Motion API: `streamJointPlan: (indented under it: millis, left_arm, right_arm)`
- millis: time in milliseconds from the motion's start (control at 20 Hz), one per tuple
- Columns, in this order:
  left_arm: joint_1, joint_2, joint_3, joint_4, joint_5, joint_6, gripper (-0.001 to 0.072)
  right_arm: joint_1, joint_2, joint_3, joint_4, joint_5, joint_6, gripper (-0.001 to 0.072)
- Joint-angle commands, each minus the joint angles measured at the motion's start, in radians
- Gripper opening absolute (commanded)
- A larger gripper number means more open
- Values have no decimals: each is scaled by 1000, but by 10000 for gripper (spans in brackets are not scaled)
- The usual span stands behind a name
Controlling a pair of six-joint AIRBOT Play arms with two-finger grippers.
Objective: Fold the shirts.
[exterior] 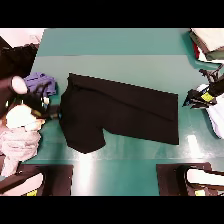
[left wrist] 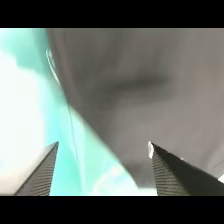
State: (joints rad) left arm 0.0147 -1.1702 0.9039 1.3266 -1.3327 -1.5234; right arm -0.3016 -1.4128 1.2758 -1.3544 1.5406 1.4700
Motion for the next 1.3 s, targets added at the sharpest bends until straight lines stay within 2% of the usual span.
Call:
streamJointPlan:
  millis: [0, 350, 750, 850, 900, 950, 1050, 1250]
  left_arm:
    - [0, 233, -315, -26, 78, -79, 669]
    - [0, 273, -412, -241, 225, -100, 669]
    - [0, 229, -457, -290, 303, -100, 664]
    - [0, 229, -457, -315, 334, -100, 278]
    - [0, 229, -457, -319, 346, -100, 127]
    - [0, 229, -457, -319, 348, -100, 28]
    - [0, 229, -451, -317, 333, -89, 24]
    - [0, 229, -394, -317, 257, -5, 24]
  right_arm:
    - [8, 1, 1, 2, 2, -7, 484]
    - [7, 2, 1, 81, 5, -25, 484]
    - [8, 2, 1, 81, 29, -25, 484]
    - [8, 3, 0, 80, 44, -36, 484]
    - [7, 7, 0, 80, 58, -40, 484]
    - [2, 14, -3, 80, 68, -42, 484]
    - [-18, 57, -61, 80, 60, -52, 484]
    - [-117, 212, -312, 80, 45, -60, 484]
